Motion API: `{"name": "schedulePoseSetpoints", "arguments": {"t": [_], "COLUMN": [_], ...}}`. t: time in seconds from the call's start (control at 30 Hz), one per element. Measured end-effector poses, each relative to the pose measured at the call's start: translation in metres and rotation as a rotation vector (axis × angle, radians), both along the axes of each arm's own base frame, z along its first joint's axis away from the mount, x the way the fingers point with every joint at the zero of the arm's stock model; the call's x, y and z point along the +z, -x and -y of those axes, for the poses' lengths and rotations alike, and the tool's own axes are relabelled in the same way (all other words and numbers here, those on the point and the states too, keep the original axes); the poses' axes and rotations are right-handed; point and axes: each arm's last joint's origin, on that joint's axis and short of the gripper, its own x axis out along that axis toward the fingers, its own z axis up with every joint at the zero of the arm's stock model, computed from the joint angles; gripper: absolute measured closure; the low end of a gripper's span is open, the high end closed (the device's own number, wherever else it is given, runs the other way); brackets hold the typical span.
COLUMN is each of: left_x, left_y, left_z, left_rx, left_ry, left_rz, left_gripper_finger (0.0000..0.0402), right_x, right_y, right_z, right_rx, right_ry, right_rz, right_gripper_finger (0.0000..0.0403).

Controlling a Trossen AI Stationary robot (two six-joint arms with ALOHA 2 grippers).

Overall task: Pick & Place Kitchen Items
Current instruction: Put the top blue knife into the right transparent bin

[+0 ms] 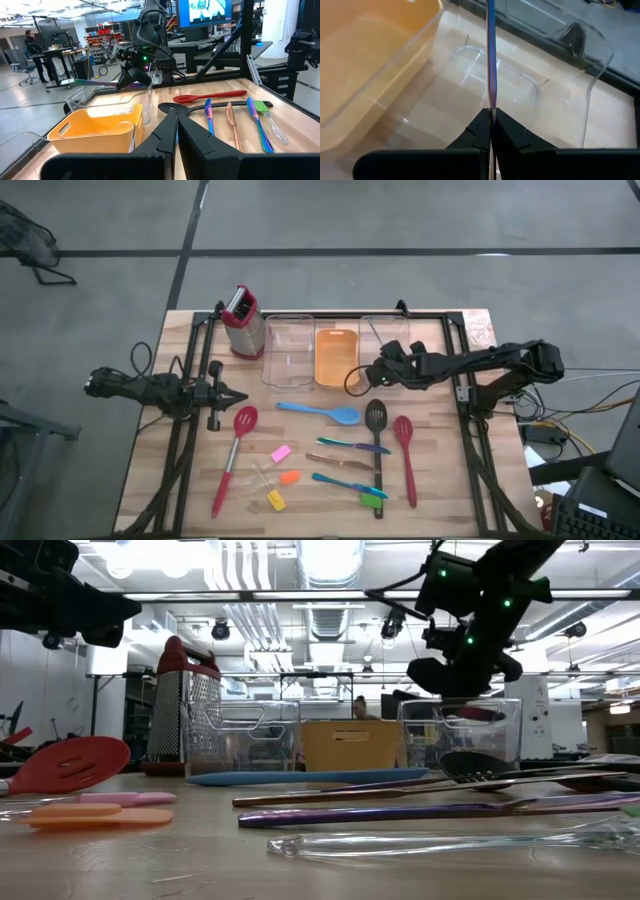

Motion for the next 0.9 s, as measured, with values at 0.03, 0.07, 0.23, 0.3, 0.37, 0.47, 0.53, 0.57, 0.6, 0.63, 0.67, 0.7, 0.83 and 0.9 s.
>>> {"name": "schedulePoseSetpoints", "arguments": {"t": [0.03,0.07,0.23,0.3,0.37,0.47,0.53,0.57,0.6,0.63,0.67,0.7,0.83,0.9], "left_x": [0.0,0.0,0.0,0.0,0.0,0.0,0.0,0.0,0.0,0.0,0.0,0.0,0.0,0.0], "left_y": [0.0,0.0,0.0,0.0,0.0,0.0,0.0,0.0,0.0,0.0,0.0,0.0,0.0,0.0], "left_z": [0.0,0.0,0.0,0.0,0.0,0.0,0.0,0.0,0.0,0.0,0.0,0.0,0.0,0.0], "left_rx": [0.0,0.0,0.0,0.0,0.0,0.0,0.0,0.0,0.0,0.0,0.0,0.0,0.0,0.0], "left_ry": [0.0,0.0,0.0,0.0,0.0,0.0,0.0,0.0,0.0,0.0,0.0,0.0,0.0,0.0], "left_rz": [0.0,0.0,0.0,0.0,0.0,0.0,0.0,0.0,0.0,-0.001,0.0,0.0,0.0,0.0], "left_gripper_finger": [0.038,0.0381,0.0383,0.0382,0.0381,0.0381,0.0382,0.0383,0.0383,0.0383,0.0383,0.0382,0.038,0.0381], "right_x": [-0.002,-0.004,-0.007,-0.007,-0.008,-0.008,-0.009,-0.01,-0.011,-0.013,-0.015,-0.017,-0.026,-0.028], "right_y": [0.001,0.002,0.003,0.003,0.003,0.003,0.003,0.002,0.002,0.001,0.001,0.0,0.0,0.0], "right_z": [0.0,0.0,0.0,0.0,0.001,0.001,0.0,0.001,0.001,0.001,0.001,0.002,0.005,0.007], "right_rx": [-0.001,-0.002,-0.003,-0.001,0.001,0.003,0.004,0.005,0.005,0.007,0.008,0.01,0.0,-0.007], "right_ry": [0.0,-0.001,0.0,-0.003,-0.01,-0.011,-0.014,-0.016,-0.016,-0.022,-0.032,-0.039,-0.05,-0.052], "right_rz": [-0.003,0.0,0.007,0.013,0.016,0.017,0.019,0.021,0.026,0.032,0.035,0.036,0.007,-0.001], "right_gripper_finger": [0.0394,0.0394,0.0394,0.0394,0.0394,0.0391,0.0392,0.0392,0.0393,0.0393,0.0393,0.0393,0.0387,0.0385]}}
